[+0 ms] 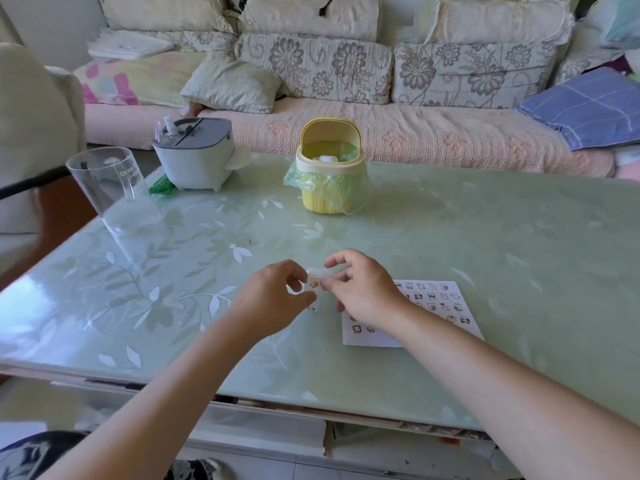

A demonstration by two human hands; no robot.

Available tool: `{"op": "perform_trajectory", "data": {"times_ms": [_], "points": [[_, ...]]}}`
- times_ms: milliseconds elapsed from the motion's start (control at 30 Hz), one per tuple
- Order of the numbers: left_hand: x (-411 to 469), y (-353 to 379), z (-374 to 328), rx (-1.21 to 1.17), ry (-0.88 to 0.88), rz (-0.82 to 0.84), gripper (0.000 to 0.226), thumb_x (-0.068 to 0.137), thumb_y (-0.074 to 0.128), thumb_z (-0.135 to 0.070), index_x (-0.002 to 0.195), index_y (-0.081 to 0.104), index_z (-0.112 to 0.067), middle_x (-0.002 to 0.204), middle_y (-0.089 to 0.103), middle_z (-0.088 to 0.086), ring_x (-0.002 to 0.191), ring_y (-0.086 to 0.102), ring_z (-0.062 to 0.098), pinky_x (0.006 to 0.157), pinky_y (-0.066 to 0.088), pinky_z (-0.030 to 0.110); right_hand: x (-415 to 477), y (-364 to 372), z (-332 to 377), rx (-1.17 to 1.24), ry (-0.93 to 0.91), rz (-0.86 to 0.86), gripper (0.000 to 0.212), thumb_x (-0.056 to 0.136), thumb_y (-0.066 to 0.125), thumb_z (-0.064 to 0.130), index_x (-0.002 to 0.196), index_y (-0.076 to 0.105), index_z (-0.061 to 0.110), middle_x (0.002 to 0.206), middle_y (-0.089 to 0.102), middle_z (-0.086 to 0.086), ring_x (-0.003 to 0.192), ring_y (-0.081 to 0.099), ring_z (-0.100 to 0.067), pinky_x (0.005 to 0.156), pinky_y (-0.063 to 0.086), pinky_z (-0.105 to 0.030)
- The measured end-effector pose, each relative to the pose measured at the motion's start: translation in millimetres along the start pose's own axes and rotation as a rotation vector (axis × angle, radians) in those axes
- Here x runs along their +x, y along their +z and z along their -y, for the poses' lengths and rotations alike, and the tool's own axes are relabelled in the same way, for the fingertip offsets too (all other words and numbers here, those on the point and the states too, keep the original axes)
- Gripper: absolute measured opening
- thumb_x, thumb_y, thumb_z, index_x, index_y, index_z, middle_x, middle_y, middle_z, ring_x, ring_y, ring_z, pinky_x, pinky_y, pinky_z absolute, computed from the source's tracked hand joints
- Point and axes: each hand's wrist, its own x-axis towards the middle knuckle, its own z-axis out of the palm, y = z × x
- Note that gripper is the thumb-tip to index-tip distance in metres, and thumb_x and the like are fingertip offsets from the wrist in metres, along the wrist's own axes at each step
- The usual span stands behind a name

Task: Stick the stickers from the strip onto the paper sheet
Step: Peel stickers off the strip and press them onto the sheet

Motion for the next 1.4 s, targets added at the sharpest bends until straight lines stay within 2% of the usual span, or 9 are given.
{"op": "perform_trajectory", "data": {"times_ms": [100,233,467,567,667,867,1067,1233,1400], "points": [[2,0,-3,-0.087,-0.011,-0.029,0.014,0.084,0.073,-0.035,0.082,0.059,-0.033,0.075,0.062,-0.017,0.067,0.054,-0.003,0.060,0.038,0.017,4,4,3,0.033,0.006,-0.034,0.016,0.090,0.071,0.026,0.099,0.059,0.033,0.086,0.073,0.005,0.062,0.070,-0.019,0.056,0.044,-0.023],[4,-3,-5,-0.175,-0.023,-0.050,0.027,0.090,0.066,-0.032,0.066,0.054,-0.025,0.058,0.048,-0.011,0.049,0.042,0.004,0.047,0.031,0.015,8,2,6,0.058,0.000,-0.036,0.014,0.089,0.071,0.023,0.096,0.061,0.031,0.084,0.073,0.003,0.057,0.068,-0.013,0.058,0.042,-0.022],[6,-4,-5,-0.226,-0.014,-0.050,0.021,0.091,0.065,-0.029,0.072,0.062,-0.020,0.060,0.056,-0.017,0.055,0.049,-0.005,0.050,0.035,0.010,11,1,8,0.001,-0.110,-0.093,0.011,0.090,0.069,0.025,0.094,0.064,0.034,0.086,0.069,0.013,0.061,0.067,-0.012,0.057,0.044,-0.023],[4,-5,-7,-0.266,-0.015,-0.042,0.024,0.090,0.066,-0.026,0.068,0.058,-0.027,0.058,0.057,-0.018,0.060,0.055,0.004,0.053,0.038,0.014,12,-1,10,0.025,-0.132,-0.062,0.014,0.092,0.069,0.020,0.094,0.064,0.033,0.088,0.071,0.007,0.056,0.069,-0.013,0.058,0.044,-0.020],[3,-6,-10,-0.322,-0.049,-0.019,0.019,0.088,0.068,-0.027,0.071,0.061,-0.029,0.066,0.061,-0.012,0.071,0.061,0.016,0.060,0.043,0.025,13,-2,9,0.003,-0.159,-0.090,0.013,0.090,0.072,0.020,0.092,0.067,0.033,0.085,0.071,0.009,0.054,0.066,-0.013,0.060,0.046,-0.023],[-3,-12,-21,-0.577,-0.186,-0.003,0.022,0.093,0.056,-0.032,0.083,0.069,-0.019,0.085,0.073,-0.004,0.064,0.060,0.008,0.062,0.040,0.022,11,-8,10,-0.109,-0.251,-0.117,0.014,0.083,0.080,0.031,0.096,0.077,0.033,0.079,0.071,0.017,0.058,0.054,0.001,0.069,0.053,-0.028],[-5,-11,-26,-0.677,-0.278,-0.021,0.023,0.092,0.059,-0.029,0.082,0.073,-0.014,0.083,0.075,-0.002,0.062,0.059,0.010,0.060,0.040,0.021,5,-10,12,-0.265,-0.372,-0.140,0.014,0.087,0.076,0.025,0.097,0.080,0.034,0.054,0.053,0.039,0.060,0.054,0.012,0.058,0.034,-0.012],[-6,-13,-28,-0.762,-0.321,-0.029,0.018,0.090,0.061,-0.024,0.082,0.075,-0.016,0.081,0.075,0.001,0.064,0.059,0.014,0.063,0.042,0.024,4,-5,8,-0.354,-0.538,-0.256,0.017,0.082,0.081,0.023,0.096,0.081,0.033,0.078,0.072,0.018,0.064,0.051,0.018,0.058,0.031,-0.009],[-6,-14,-28,-0.786,-0.348,-0.033,0.019,0.088,0.060,-0.021,0.081,0.075,-0.013,0.081,0.075,0.004,0.063,0.059,0.015,0.062,0.042,0.024,6,-1,4,-0.379,-0.600,-0.294,0.016,0.079,0.083,0.023,0.091,0.080,0.033,0.079,0.072,0.017,0.064,0.048,0.020,0.057,0.028,-0.002]]}}
